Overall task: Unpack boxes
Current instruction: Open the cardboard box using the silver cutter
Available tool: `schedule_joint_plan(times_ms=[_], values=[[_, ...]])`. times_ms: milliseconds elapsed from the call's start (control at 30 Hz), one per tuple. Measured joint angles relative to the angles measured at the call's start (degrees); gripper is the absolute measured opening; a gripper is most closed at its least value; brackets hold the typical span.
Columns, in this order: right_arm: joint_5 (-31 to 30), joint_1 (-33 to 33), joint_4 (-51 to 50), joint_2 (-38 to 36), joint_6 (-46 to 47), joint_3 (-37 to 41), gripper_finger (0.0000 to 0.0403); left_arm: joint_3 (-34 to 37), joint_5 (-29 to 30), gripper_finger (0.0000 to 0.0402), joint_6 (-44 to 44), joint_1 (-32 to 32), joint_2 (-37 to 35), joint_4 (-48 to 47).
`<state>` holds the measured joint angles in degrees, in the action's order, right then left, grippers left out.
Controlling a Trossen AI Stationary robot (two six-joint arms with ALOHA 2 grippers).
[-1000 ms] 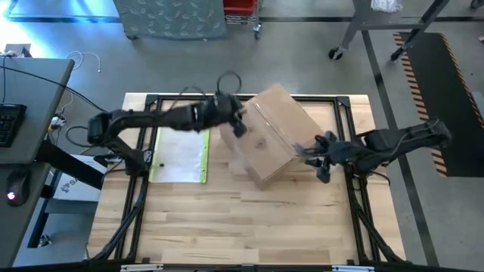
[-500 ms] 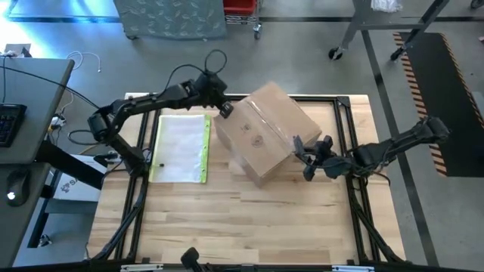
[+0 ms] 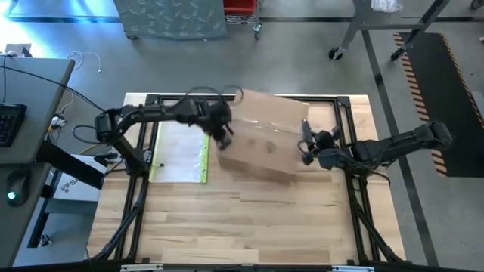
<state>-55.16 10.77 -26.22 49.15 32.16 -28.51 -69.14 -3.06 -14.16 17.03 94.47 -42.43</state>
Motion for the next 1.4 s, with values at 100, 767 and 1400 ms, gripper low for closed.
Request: schedule_joint_plan(times_ms=[100, 767, 1400], values=[[0.26, -4.14, 3.13, -0.22, -3.77, -0.11, 0.0112, 0.11, 0.67, 0.0, -5.4, -6.95, -0.01, -1.03], [41.83, -10.7, 10.57, -7.86, -29.46, -11.98, 0.0112, -1.87, 22.32, 0.0, -9.9, -21.8, -9.13, 24.63], [22.05, 25.51, -18.05, -4.51, 8.41, -11.91, 0.0112, -2.13, 5.33, 0.0, 2.62, -1.54, 0.51, 22.27]])
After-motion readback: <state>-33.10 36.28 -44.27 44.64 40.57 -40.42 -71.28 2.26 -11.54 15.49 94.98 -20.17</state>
